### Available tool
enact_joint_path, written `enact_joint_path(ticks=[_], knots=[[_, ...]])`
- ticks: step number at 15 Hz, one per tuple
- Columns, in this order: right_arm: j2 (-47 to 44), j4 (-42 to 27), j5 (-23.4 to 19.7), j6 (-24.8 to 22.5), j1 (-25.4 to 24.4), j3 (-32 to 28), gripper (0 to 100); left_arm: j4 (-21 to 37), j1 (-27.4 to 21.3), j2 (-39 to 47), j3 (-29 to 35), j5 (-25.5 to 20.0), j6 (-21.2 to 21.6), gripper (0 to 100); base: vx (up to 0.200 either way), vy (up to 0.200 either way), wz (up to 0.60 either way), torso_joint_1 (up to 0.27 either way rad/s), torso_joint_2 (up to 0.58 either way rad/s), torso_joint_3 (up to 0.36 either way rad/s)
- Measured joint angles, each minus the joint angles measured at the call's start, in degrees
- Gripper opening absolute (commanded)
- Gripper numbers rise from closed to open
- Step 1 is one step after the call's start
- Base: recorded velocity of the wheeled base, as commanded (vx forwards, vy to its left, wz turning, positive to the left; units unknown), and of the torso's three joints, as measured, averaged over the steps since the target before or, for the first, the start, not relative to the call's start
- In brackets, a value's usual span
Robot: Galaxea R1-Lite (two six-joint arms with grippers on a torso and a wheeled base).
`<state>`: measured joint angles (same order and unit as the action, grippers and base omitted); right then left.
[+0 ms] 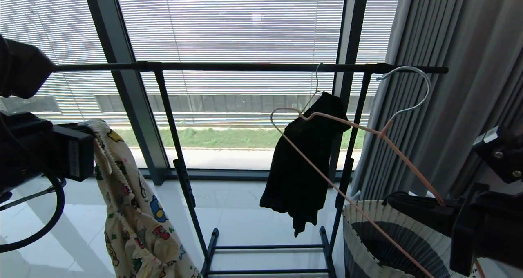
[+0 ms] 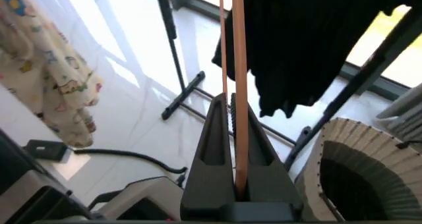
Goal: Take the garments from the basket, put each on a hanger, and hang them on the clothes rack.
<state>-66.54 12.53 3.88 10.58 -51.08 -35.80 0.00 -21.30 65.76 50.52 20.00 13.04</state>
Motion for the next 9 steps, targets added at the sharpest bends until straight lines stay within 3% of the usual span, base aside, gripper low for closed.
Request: enact_joint_path(ticks=[3, 5, 9], knots=[[-1.24, 0.05, -0.05, 2.57, -9.29, -0.11, 0, -2.38, -0.41, 8.34, 6.53, 2.82, -7.41, 0, 0.0, 0.0, 0.0, 0.0, 0.0, 0.0], [-2.73, 0.11, -0.02, 2.85, -13.95, -0.72, 0, -2.07, -0.74, 13.43, 11.17, 3.83, -9.79, 0, 0.0, 0.0, 0.0, 0.0, 0.0, 0.0], [-7.19, 3.63, -0.02, 2.9, -18.08, -2.5, 0, 8.73, -0.96, 18.97, 18.8, 4.33, -10.42, 0, 0.0, 0.0, 0.0, 0.0, 0.0, 0.0]])
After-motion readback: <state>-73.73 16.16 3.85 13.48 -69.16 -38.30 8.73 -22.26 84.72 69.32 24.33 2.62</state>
